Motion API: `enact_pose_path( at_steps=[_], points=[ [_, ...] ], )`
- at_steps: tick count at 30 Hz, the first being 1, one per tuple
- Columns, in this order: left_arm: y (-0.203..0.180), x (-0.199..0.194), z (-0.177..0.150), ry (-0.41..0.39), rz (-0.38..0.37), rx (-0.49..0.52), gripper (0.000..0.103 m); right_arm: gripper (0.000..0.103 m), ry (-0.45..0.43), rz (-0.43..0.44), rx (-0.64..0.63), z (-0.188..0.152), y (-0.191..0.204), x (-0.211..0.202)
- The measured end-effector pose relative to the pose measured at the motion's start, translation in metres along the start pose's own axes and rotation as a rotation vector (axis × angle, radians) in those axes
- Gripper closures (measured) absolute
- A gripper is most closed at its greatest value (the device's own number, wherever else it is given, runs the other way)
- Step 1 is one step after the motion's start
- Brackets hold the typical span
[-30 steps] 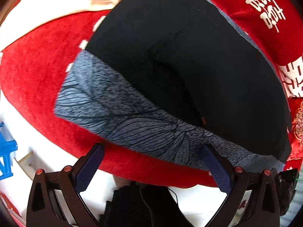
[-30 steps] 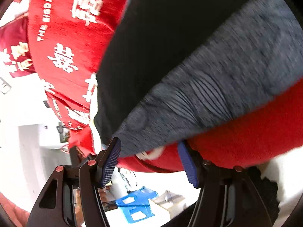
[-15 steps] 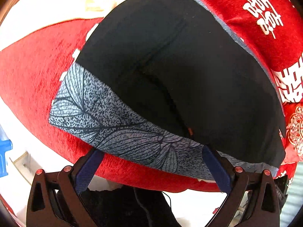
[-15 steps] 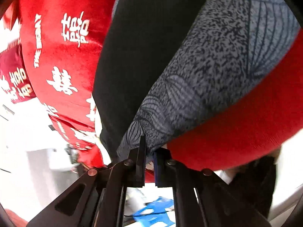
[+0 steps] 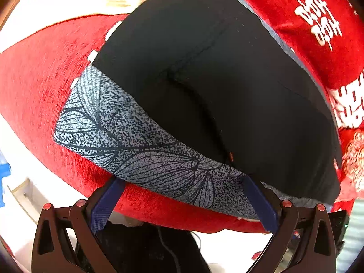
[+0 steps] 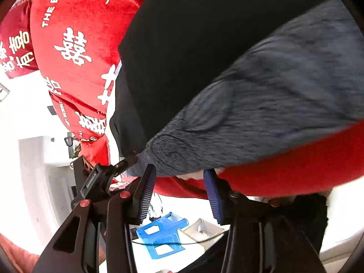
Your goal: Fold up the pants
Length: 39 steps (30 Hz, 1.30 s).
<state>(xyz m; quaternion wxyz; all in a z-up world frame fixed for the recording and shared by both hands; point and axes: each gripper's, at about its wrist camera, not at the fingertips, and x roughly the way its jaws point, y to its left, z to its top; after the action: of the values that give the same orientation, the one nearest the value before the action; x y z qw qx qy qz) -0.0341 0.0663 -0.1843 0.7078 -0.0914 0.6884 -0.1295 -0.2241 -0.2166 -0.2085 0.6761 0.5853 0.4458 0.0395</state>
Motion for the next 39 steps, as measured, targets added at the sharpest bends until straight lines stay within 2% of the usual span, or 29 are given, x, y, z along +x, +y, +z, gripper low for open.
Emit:
enact_pose_path(
  at_steps=[3, 5, 9, 13, 15, 16, 17, 18, 19, 20, 21, 23, 29, 33, 39],
  points=[
    [0.01, -0.005, 0.003, -0.004, -0.044, -0.062, 0.0, 0.055, -0.031, 0.034, 0.053, -0.001, -0.001, -0.001],
    [0.014, -0.006, 0.005, -0.01, -0.063, -0.083, 0.0, 0.055, -0.048, 0.016, 0.064, -0.004, -0.006, -0.011],
    [0.018, -0.006, 0.006, -0.012, -0.068, -0.086, 0.0, 0.055, -0.096, -0.026, 0.1, -0.005, -0.027, -0.038],
    [0.016, -0.006, 0.005, -0.013, -0.062, -0.087, 0.001, 0.055, -0.173, 0.038, 0.171, 0.0, -0.046, -0.059],
    [0.014, -0.004, 0.008, -0.005, -0.046, -0.098, 0.005, 0.055, -0.183, 0.047, 0.181, 0.001, -0.045, -0.059],
    [0.013, -0.004, 0.009, -0.003, -0.04, -0.105, 0.008, 0.062, -0.184, 0.054, 0.188, 0.002, -0.046, -0.058],
    [0.014, -0.006, 0.01, -0.006, -0.036, -0.109, 0.015, 0.079, -0.183, 0.065, 0.203, 0.003, -0.046, -0.058],
    [0.012, -0.008, 0.012, -0.009, -0.025, -0.107, 0.021, 0.09, -0.184, 0.067, 0.223, 0.003, -0.047, -0.056],
    [0.012, -0.01, 0.013, -0.011, -0.014, -0.099, 0.033, 0.097, -0.189, 0.064, 0.243, 0.002, -0.047, -0.055],
    [0.012, -0.013, 0.014, -0.016, -0.005, -0.08, 0.049, 0.097, -0.196, 0.057, 0.249, 0.002, -0.044, -0.054],
    [0.012, -0.015, 0.015, -0.014, -0.005, -0.061, 0.056, 0.097, -0.202, 0.043, 0.243, 0.0, -0.04, -0.054],
    [0.014, -0.019, 0.017, 0.005, -0.073, -0.025, 0.081, 0.097, -0.212, 0.017, 0.224, -0.002, -0.031, -0.059],
    [0.007, -0.045, 0.025, -0.003, -0.113, 0.045, 0.082, 0.097, -0.224, -0.021, 0.191, -0.003, -0.002, -0.076],
    [0.004, -0.057, 0.032, -0.019, -0.139, 0.041, 0.082, 0.097, -0.214, -0.026, 0.146, 0.005, 0.016, -0.086],
    [-0.009, -0.066, 0.044, -0.016, -0.127, 0.036, 0.082, 0.097, -0.173, -0.023, 0.128, 0.022, 0.031, -0.095]
  ],
)
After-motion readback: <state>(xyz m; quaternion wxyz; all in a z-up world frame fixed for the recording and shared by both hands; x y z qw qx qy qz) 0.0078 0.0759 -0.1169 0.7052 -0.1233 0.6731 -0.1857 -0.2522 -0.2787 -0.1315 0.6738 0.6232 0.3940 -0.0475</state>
